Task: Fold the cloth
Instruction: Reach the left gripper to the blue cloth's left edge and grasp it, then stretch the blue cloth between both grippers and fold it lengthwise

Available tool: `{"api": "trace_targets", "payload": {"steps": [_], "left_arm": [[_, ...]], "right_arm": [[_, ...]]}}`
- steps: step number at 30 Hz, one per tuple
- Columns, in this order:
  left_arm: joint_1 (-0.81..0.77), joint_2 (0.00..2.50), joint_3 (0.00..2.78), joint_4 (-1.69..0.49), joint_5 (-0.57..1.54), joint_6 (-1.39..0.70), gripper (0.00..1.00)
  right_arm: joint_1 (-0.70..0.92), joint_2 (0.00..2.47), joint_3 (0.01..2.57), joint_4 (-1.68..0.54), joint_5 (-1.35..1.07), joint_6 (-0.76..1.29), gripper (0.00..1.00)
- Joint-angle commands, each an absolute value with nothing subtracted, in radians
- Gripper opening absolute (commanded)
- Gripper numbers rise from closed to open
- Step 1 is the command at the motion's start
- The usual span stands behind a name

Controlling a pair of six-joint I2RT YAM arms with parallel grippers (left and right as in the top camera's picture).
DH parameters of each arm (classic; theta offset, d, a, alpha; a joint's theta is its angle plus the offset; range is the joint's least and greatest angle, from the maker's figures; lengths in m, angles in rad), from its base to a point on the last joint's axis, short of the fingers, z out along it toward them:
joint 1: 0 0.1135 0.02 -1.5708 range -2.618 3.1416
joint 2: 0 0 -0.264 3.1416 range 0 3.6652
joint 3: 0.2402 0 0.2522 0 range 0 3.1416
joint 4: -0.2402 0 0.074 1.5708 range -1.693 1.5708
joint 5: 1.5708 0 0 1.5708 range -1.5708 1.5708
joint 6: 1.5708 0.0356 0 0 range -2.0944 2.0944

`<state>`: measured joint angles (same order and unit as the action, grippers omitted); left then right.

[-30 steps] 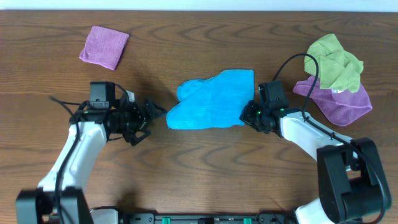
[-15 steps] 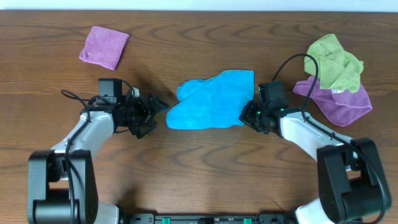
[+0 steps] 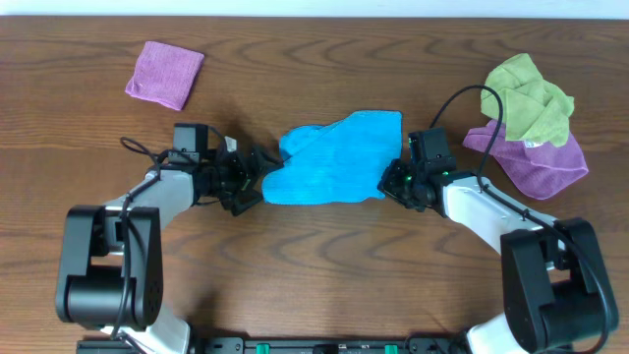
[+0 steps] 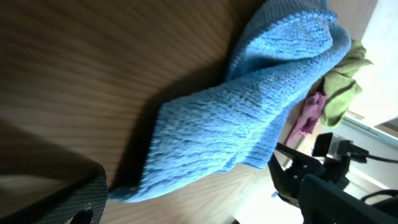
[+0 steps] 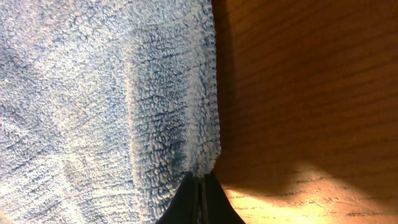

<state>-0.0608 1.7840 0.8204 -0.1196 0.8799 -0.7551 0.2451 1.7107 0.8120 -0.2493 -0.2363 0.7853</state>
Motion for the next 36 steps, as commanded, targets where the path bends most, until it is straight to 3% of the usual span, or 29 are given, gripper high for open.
{"api": "trace_targets", "payload": {"steps": [1,4,9,12,18,28,36], "left_arm": [[-0.086,1.842,0.825,-0.113,0.884,-0.768,0.92],[-0.107,1.866,0.825,-0.104,0.884,-0.775,0.83],[-0.139,1.889,0.825,-0.097,0.884,-0.775,0.40],[-0.137,1.889,0.825,-0.069,0.899,-0.773,0.06],[-0.097,1.888,0.842,0.092,1.029,-0.805,0.06],[-0.072,1.791,0.973,0.104,1.206,-0.827,0.06],[-0.073,1.637,0.973,-0.151,1.210,-0.711,0.06]], "right_arm": [[0.236,1.719,0.805,-0.250,-0.245,0.788,0.01],[0.236,1.719,0.805,-0.250,-0.245,0.788,0.01],[0.236,1.719,0.806,-0.250,-0.245,0.758,0.01],[0.236,1.715,0.806,-0.250,-0.267,0.702,0.01],[0.236,1.650,0.806,-0.246,-0.269,0.675,0.01],[0.236,1.417,0.806,-0.295,-0.257,0.664,0.01],[0.235,1.283,0.806,-0.485,-0.206,0.654,0.01]]}}
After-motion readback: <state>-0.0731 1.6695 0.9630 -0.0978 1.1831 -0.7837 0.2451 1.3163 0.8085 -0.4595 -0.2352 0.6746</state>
